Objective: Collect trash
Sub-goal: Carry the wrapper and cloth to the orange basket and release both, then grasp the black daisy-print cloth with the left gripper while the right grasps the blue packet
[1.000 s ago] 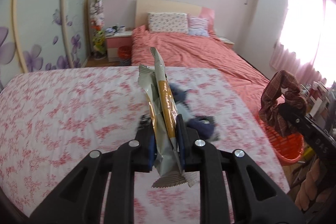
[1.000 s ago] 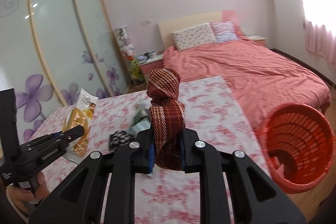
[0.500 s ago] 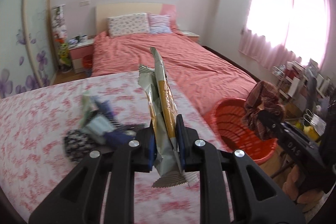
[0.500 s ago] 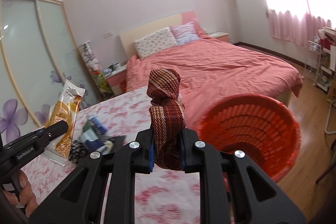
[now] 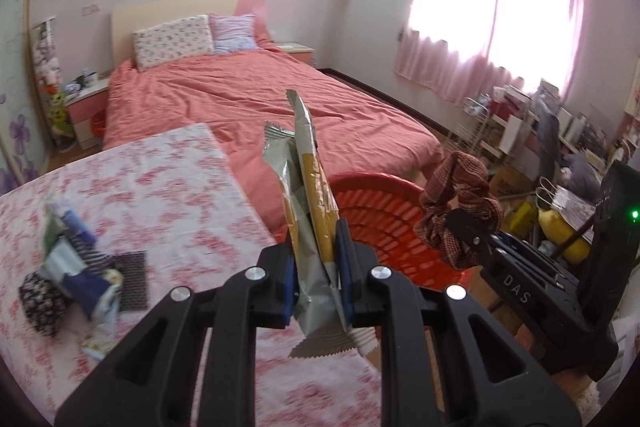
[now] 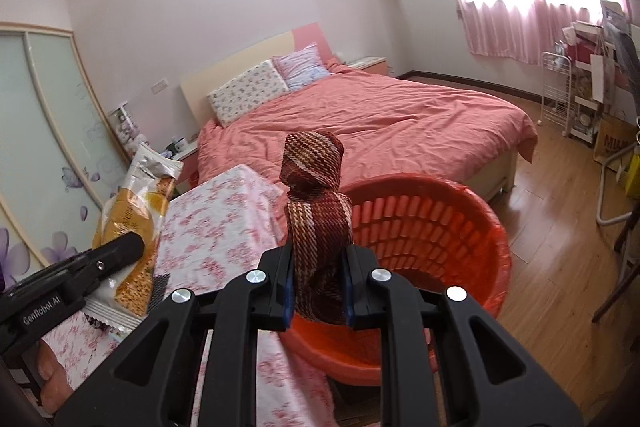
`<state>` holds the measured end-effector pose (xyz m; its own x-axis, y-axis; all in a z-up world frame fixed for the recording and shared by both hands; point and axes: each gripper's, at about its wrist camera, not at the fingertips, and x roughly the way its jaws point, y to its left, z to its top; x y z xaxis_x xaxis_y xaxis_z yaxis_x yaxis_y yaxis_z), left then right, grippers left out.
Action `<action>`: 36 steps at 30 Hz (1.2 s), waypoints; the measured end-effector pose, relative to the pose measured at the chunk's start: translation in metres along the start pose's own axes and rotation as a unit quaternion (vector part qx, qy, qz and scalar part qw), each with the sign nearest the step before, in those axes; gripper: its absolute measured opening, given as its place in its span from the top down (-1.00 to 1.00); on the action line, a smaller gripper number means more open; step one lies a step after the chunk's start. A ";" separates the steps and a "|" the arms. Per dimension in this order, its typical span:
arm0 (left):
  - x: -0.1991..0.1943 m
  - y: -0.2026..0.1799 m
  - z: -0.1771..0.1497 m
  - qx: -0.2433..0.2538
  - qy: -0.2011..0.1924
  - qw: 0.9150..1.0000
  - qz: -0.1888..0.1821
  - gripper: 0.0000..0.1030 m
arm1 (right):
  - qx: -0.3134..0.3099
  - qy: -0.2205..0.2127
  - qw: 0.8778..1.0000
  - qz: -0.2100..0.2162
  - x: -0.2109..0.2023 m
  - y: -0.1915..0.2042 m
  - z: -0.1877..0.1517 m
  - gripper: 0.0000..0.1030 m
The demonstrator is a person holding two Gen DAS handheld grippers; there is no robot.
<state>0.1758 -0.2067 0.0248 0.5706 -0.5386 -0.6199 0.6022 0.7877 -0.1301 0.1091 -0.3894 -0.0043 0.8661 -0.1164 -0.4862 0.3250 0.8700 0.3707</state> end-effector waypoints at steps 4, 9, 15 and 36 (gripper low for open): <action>0.025 -0.020 0.003 0.014 0.012 1.000 -0.020 0.64 | 0.014 0.000 1.000 -0.005 0.008 -0.017 0.005 0.65; 0.054 -0.039 0.006 0.028 0.029 0.999 -0.028 0.56 | 0.026 0.003 1.000 -0.013 0.014 -0.027 0.006 0.65; 0.088 -0.034 0.003 0.025 0.054 0.998 0.003 0.15 | 0.034 0.021 0.999 -0.028 0.034 -0.040 0.005 0.27; -0.007 0.136 -0.048 -0.043 0.031 0.980 0.189 -0.14 | -0.049 0.062 0.997 -0.009 0.036 0.035 -0.024 0.04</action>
<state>0.2270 -0.0812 -0.0257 0.7074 -0.1858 -0.6819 0.3027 0.9515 0.0548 0.1424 -0.3519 -0.0282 0.8055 -0.0772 -0.5876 0.2960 0.9113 0.2861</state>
